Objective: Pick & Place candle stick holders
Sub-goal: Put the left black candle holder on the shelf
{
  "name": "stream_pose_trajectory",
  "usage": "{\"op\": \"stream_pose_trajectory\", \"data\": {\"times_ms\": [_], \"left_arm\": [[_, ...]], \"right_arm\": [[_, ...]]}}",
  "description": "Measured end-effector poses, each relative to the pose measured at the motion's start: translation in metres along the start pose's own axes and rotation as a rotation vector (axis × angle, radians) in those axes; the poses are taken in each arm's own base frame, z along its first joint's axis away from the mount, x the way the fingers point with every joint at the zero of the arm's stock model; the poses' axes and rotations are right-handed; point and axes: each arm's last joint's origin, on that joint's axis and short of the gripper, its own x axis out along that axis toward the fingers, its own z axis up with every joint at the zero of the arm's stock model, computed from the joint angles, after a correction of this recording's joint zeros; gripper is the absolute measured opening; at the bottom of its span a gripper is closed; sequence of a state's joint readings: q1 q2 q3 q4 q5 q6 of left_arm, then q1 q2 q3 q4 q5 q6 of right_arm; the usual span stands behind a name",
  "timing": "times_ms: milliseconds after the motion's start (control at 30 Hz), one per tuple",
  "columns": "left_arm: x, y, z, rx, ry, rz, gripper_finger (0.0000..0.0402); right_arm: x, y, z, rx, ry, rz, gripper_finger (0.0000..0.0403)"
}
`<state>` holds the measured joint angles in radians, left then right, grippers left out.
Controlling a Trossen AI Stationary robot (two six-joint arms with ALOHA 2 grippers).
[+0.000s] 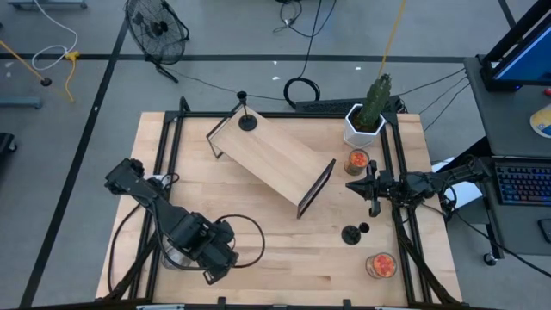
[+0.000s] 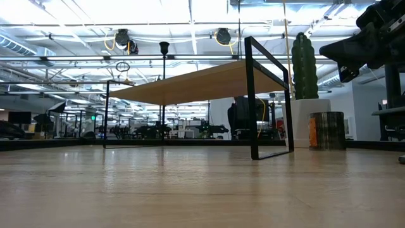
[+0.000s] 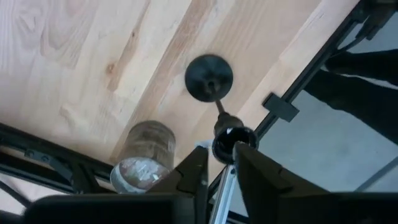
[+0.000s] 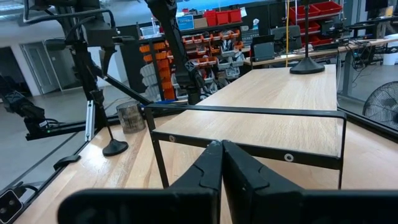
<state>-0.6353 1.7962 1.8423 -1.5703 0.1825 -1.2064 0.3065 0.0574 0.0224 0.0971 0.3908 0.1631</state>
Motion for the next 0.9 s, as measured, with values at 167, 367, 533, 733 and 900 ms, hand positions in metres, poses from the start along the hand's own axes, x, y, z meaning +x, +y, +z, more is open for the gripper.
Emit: {"op": "stream_pose_trajectory", "data": {"times_ms": [167, 367, 533, 733, 900], "left_arm": [[0.000, 0.000, -0.002, 0.010, 0.000, 0.004, 0.0155], [0.001, -0.002, -0.005, 0.043, -0.037, 0.018, 0.0180], [0.001, -0.002, -0.005, 0.043, -0.047, 0.023, 0.0170], [0.007, -0.001, -0.005, 0.041, -0.038, 0.045, 0.0166], [0.032, 0.005, -0.005, 0.013, 0.100, 0.103, 0.0166]], "right_arm": [[0.000, 0.000, 0.000, 0.000, 0.000, 0.000, 0.0004], [0.000, 0.000, 0.000, 0.000, 0.000, 0.000, 0.0004], [0.000, 0.000, 0.000, 0.000, 0.000, 0.000, 0.0004], [0.000, 0.000, 0.000, 0.000, 0.000, 0.000, 0.0004], [0.000, 0.000, 0.000, 0.000, 0.000, 0.000, 0.0004]]}}
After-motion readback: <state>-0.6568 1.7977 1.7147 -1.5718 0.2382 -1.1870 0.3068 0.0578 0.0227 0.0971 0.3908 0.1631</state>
